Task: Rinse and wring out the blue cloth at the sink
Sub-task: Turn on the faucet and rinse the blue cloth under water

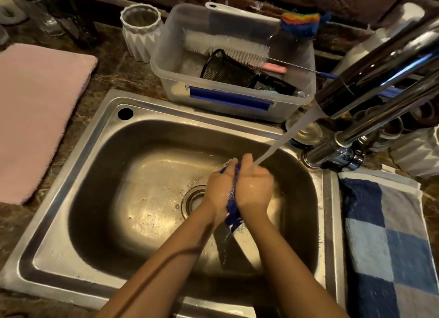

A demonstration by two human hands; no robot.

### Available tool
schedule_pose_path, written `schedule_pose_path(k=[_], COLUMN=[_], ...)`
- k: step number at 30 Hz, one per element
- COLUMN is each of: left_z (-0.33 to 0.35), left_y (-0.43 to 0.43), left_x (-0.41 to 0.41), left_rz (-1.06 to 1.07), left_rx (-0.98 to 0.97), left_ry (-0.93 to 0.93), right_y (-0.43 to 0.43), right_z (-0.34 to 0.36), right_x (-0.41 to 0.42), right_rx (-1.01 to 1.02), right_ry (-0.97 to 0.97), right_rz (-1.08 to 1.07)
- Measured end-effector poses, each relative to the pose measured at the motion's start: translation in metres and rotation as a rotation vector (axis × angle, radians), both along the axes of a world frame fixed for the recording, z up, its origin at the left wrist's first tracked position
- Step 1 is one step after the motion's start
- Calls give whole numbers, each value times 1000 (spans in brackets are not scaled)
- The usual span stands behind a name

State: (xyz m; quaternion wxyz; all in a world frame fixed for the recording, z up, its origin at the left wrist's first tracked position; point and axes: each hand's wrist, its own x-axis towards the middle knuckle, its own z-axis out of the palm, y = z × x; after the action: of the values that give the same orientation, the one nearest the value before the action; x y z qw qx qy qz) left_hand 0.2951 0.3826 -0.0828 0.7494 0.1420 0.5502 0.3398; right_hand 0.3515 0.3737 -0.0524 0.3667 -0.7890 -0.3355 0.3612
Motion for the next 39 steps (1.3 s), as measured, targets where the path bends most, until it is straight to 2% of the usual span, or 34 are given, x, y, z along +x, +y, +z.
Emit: schedule_pose_path(k=[6, 9, 12, 14, 17, 18, 20, 22, 25, 26, 29, 30, 32, 34, 37, 39], left_z=[6, 11, 17, 17, 12, 11, 12, 18, 22, 22, 15, 12, 8, 5, -3, -7], left_y=[-10, -15, -13, -9, -5, -4, -4, -3, 2, 4, 8, 8, 7, 7, 6, 1], left_x=[-4, -7, -9, -14, -20, -21, -20, -18, -21, -23, -36, -41, -45, -44, -31, -20], left_rz=[-109, -125, -106, -76, -47, -40, -40, -67, -93, -116, -336, -379, -377, -292, -93, -3], left_rx=[16, -28, -79, -114, -140, -142, -123, -106, -37, 4, 289, 368, 423, 408, 226, 96], left_ry=[103, -55, -273, -332, -344, -333, -302, -311, -247, -140, 492, 644, 740, 708, 450, 293], right_y=[21, 15, 5, 1, -5, -8, -12, -11, -9, -8, -8, -8, -8, -11, -20, -28], right_z=[-27, -43, -47, -45, -32, -28, -14, -6, 4, 5, 6, 6, 3, 0, 0, 6], right_x=[16, 21, 26, 34, 47, 47, 40, 36, 40, 42, 50, 51, 52, 50, 36, 16], right_rx=[-124, -143, -102, -100, -76, -36, -7, -64, -22, 5, 65, 63, 32, 4, -52, -52], right_ry=[86, 188, 429, 459, 138, 119, 280, 357, 355, 324, 200, 200, 166, 9, -267, -238], right_rz=[-65, -72, -122, -105, 141, 213, 327, 443, 393, 357, 323, 310, 289, 246, 231, 276])
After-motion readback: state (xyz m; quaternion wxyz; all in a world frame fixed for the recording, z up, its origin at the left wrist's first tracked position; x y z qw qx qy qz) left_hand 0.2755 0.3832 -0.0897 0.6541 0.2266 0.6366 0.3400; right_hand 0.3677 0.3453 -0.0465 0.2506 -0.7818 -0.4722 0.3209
